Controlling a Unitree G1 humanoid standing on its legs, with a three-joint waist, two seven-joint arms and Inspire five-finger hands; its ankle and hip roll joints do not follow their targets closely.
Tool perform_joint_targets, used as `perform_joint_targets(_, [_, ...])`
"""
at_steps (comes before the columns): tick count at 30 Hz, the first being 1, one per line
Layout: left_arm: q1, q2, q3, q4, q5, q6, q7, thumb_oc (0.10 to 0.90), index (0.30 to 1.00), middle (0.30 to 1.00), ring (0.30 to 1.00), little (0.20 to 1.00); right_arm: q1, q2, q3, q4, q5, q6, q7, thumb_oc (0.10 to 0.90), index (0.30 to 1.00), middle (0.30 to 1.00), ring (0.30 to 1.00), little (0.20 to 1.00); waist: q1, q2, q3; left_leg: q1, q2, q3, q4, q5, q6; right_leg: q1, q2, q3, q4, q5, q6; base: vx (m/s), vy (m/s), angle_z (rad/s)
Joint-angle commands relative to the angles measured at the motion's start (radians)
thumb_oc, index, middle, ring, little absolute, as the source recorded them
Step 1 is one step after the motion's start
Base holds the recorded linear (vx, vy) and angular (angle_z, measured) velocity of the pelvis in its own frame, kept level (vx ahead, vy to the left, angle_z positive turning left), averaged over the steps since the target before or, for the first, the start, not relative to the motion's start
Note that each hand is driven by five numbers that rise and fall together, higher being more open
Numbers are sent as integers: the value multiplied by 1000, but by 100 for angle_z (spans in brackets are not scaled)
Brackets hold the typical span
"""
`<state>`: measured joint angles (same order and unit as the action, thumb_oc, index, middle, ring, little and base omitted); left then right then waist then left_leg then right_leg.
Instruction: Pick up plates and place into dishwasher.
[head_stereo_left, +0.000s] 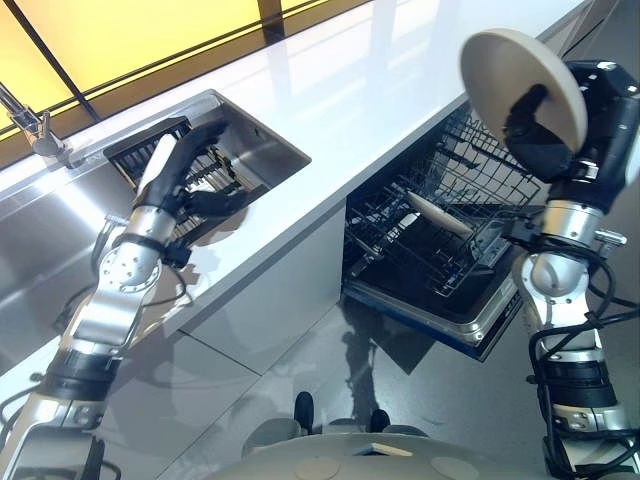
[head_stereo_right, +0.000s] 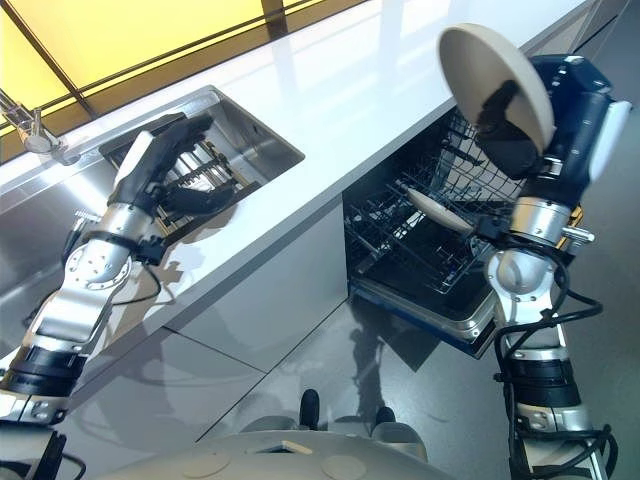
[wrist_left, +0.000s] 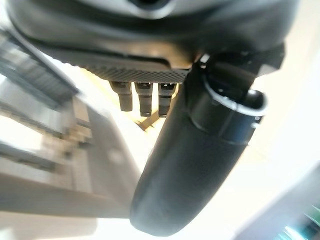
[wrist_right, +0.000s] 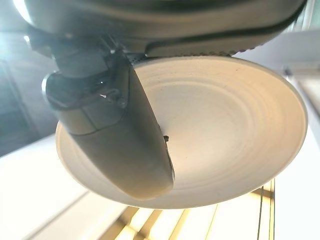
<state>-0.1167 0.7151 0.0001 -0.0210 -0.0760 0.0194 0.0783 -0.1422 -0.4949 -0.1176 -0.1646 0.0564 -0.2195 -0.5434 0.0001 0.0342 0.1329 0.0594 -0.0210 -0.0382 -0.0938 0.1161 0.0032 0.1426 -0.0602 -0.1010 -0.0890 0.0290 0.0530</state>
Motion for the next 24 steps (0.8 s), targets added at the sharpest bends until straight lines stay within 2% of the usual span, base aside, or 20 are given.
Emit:
perform_joint_targets(1, [-24, 18, 133, -9, 40, -120, 124, 800, 900, 900, 900, 900, 23, -39, -8, -12, 7, -81, 44, 100, 300, 300, 300, 200, 25, -11, -112, 42, 1, 67, 7, -115, -2, -31, 13, -36, 55, -44, 31, 0, 0, 0])
perform_joint_targets(7, [56, -6, 243, 51, 7, -124, 193, 800, 900, 900, 900, 900, 122, 3, -7, 78, -19, -48, 145, 100, 300, 300, 300, 200, 10, -11, -104, 45, 6, 73, 7, -113, -4, -32, 10, -35, 60, -48, 27, 20, 4, 6])
perform_joint_targets(13, [62, -13, 242, 111, -6, -119, 205, 800, 900, 900, 900, 900, 124, -3, 57, 179, -67, -18, 168, 100, 300, 300, 300, 200, 19, -6, -88, 48, 6, 67, 7, -107, -10, -29, 3, -50, 68, -52, 26, 35, 16, 2])
perform_joint_targets(17, [58, -9, 230, 121, -12, -113, 204, 800, 900, 900, 900, 900, 112, -13, 85, 216, -94, -7, 156, 100, 300, 300, 300, 200, 27, -4, -82, 47, 5, 59, 7, -104, -11, -29, -2, -61, 76, -58, 26, 28, 17, 5])
perform_joint_targets(20, [45, -4, 203, 138, -20, -110, 200, 800, 900, 900, 900, 900, 88, -24, 133, 285, -174, 30, 97, 100, 300, 300, 300, 200, 45, -1, -76, 46, 0, 43, 7, -100, -12, -27, -7, -77, 83, -63, 26, 47, 16, 9])
perform_joint_targets(24, [43, 0, 189, 132, -24, -100, 186, 800, 900, 900, 900, 900, 64, -27, 170, 357, -188, 70, 25, 100, 300, 300, 300, 200, 69, 2, -70, 45, -4, 25, 7, -95, -13, -24, -12, -97, 88, -67, 25, 48, 7, 21])
